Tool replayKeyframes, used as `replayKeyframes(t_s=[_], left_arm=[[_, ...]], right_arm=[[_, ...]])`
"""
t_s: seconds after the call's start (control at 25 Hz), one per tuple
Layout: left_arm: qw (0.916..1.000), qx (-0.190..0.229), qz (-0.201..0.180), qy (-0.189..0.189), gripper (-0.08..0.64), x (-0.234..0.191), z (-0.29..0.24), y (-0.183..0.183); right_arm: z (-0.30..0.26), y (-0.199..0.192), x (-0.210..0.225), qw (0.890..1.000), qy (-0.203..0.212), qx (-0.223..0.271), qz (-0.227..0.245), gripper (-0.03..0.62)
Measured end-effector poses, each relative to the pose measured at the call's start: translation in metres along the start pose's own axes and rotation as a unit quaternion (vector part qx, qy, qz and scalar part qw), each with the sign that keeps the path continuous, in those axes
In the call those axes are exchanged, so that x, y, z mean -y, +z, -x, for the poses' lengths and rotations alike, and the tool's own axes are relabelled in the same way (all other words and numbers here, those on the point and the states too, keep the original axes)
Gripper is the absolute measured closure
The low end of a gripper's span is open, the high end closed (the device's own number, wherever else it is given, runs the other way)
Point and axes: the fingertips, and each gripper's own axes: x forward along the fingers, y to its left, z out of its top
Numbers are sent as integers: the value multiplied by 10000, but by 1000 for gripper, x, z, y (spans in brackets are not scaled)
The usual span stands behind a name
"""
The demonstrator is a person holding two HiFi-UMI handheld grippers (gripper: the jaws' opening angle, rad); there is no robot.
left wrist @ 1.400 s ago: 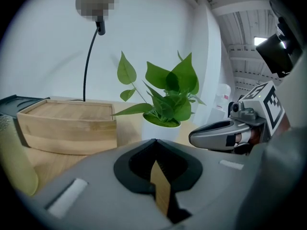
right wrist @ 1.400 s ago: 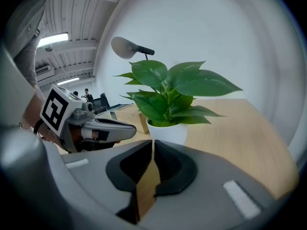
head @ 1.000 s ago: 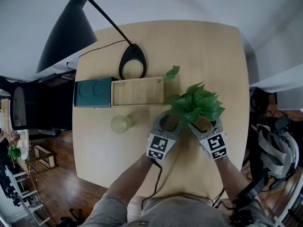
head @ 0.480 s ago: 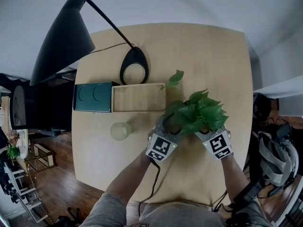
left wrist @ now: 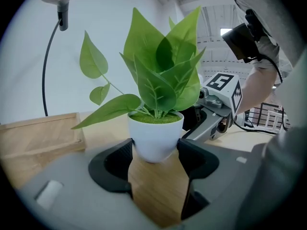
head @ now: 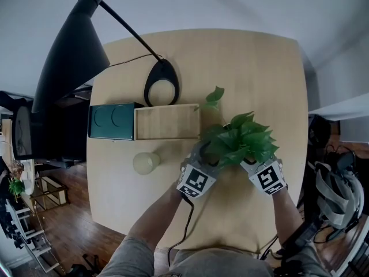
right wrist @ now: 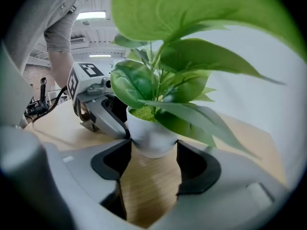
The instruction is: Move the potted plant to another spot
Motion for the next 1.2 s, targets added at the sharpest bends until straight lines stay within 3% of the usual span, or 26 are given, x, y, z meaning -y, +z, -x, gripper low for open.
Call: replayKeyframes(t_s=[0.56,1.2], left_arm=[[10000,-23,-57,-5,262,24,21,12],[9975,473,-374,376,264,93,116,93]], right_arm=[[25,9,-20,9999,-115,63,-65,295],[121,90,-84,9972,-276,506,474,298]])
